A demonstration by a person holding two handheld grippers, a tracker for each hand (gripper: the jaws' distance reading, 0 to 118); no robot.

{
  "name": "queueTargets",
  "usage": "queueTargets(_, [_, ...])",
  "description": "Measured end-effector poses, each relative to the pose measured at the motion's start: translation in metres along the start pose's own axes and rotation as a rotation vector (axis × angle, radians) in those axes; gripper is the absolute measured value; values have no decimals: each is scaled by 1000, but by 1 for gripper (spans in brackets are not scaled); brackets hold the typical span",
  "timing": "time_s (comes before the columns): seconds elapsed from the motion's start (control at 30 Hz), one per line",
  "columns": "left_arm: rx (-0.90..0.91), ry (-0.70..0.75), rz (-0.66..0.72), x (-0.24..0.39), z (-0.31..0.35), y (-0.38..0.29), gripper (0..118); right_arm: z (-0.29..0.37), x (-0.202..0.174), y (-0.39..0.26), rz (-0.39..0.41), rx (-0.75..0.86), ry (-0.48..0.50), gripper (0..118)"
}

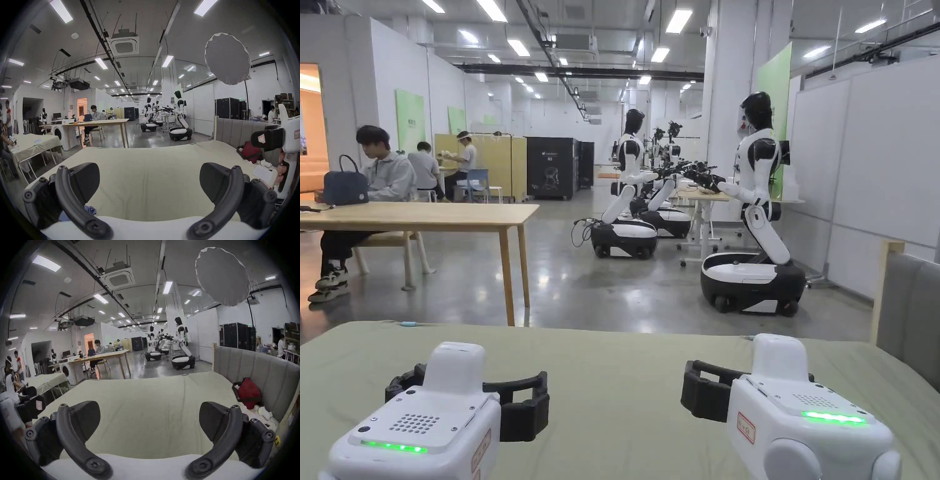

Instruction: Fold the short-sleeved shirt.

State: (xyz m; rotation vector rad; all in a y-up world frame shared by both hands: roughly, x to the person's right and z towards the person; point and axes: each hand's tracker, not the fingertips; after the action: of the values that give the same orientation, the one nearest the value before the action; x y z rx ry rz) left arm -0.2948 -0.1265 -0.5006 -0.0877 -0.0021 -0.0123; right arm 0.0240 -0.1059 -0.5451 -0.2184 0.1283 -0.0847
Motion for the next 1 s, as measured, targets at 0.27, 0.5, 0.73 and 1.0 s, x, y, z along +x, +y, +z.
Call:
queueTargets(0.27, [-17,-8,28,1,0,-1,118,11,-6,9,3,11,-38,118])
queueTargets(0.5, [-13,-9,33,1,1,-1,118,12,-2,8,3,35,-34,118])
queueTargets(0.73, [-14,-13,49,3,0,0,118,11,-3,3,36,55,-38,118])
queueTargets(1.0, [-12,-18,38,7,0,1,118,10,-4,0,62,67,-42,118])
